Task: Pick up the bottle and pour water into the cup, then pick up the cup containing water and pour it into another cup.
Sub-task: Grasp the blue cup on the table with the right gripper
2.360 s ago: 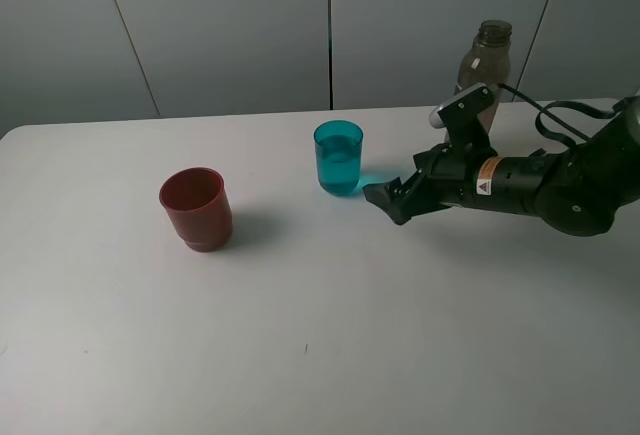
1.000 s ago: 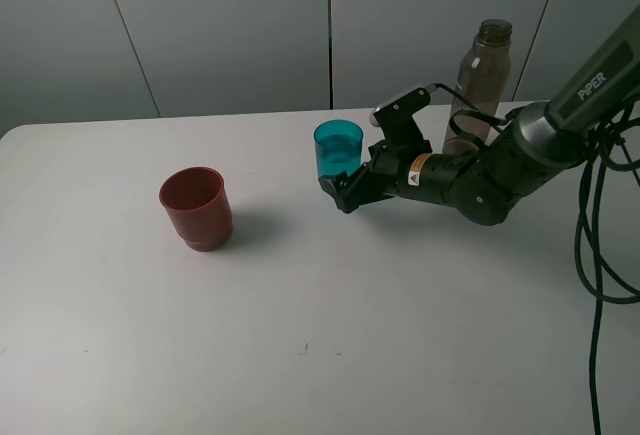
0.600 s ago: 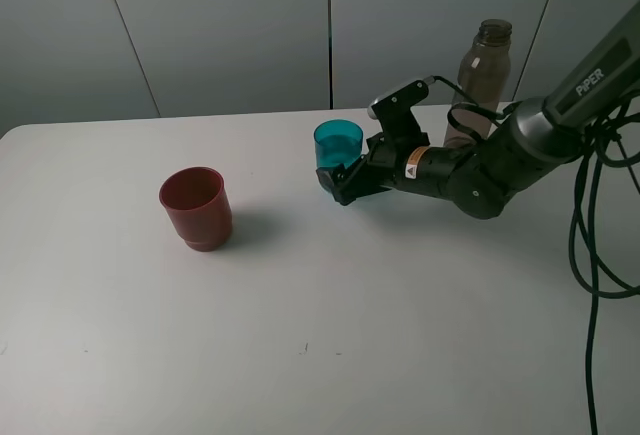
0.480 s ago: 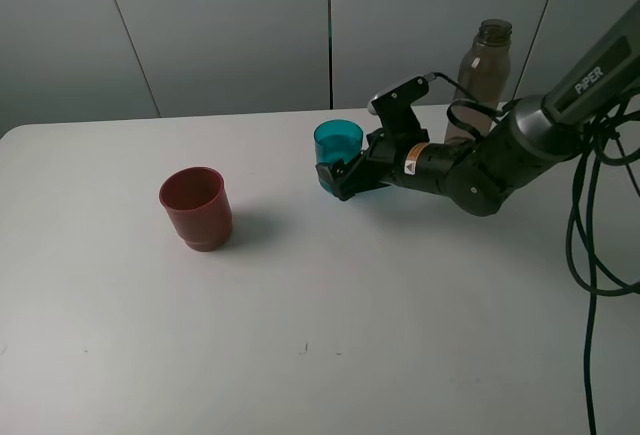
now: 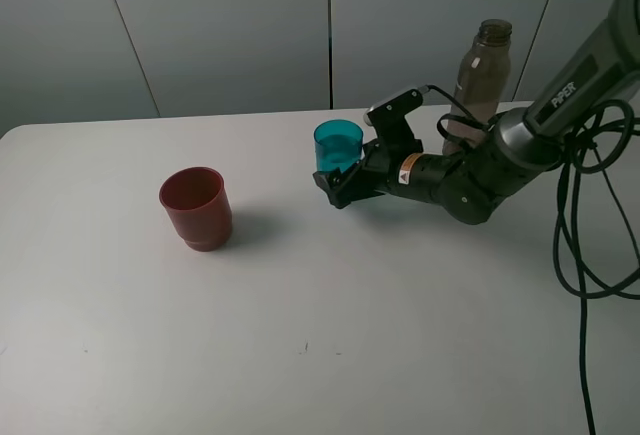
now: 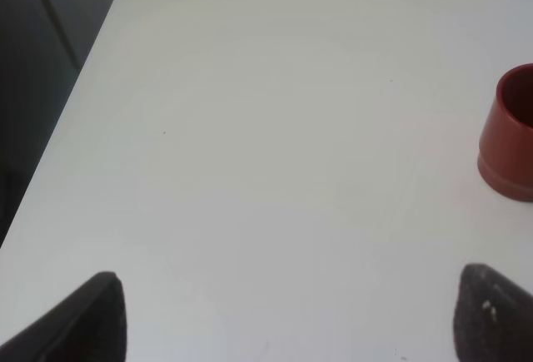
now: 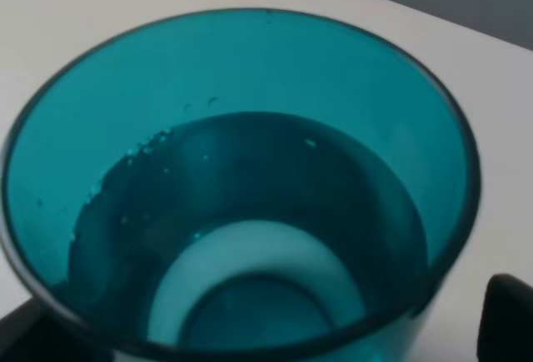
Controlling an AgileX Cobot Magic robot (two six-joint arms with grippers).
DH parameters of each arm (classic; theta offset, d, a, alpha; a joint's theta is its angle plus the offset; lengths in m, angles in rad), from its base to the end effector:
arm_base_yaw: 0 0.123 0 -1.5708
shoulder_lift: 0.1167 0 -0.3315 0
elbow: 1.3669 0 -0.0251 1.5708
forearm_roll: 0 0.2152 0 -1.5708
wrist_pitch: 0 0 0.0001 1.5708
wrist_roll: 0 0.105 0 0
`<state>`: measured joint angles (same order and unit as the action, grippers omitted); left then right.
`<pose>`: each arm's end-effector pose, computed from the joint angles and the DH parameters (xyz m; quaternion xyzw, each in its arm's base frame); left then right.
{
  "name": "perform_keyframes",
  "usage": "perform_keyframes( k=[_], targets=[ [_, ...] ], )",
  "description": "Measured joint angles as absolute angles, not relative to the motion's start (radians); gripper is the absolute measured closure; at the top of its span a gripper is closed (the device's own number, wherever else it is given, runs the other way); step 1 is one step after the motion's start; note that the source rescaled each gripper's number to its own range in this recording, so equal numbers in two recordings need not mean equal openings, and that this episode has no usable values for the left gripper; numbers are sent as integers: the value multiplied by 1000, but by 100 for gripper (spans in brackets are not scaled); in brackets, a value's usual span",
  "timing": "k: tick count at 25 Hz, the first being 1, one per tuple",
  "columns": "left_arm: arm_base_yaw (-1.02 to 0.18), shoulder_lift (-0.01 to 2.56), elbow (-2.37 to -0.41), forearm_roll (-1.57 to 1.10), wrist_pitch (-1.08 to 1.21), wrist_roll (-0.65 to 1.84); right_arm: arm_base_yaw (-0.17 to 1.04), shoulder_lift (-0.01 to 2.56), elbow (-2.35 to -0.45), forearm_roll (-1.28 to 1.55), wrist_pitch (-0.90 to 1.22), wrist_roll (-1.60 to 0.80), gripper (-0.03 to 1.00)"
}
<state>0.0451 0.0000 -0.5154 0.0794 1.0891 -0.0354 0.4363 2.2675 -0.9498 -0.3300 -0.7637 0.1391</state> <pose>-0.0738 0.0041 0.2553 -0.0368 0.8551 0.0421 0.5154 0.3765 0.2015 0.1076 -0.2832 0.8069 0.1799 0.4862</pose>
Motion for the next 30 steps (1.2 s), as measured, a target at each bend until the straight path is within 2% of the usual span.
perform_keyframes(
  k=[30],
  targets=[
    [45,0,-515,79,1089,-35,439,2304,-1006,-330,-777,174,-3]
  ],
)
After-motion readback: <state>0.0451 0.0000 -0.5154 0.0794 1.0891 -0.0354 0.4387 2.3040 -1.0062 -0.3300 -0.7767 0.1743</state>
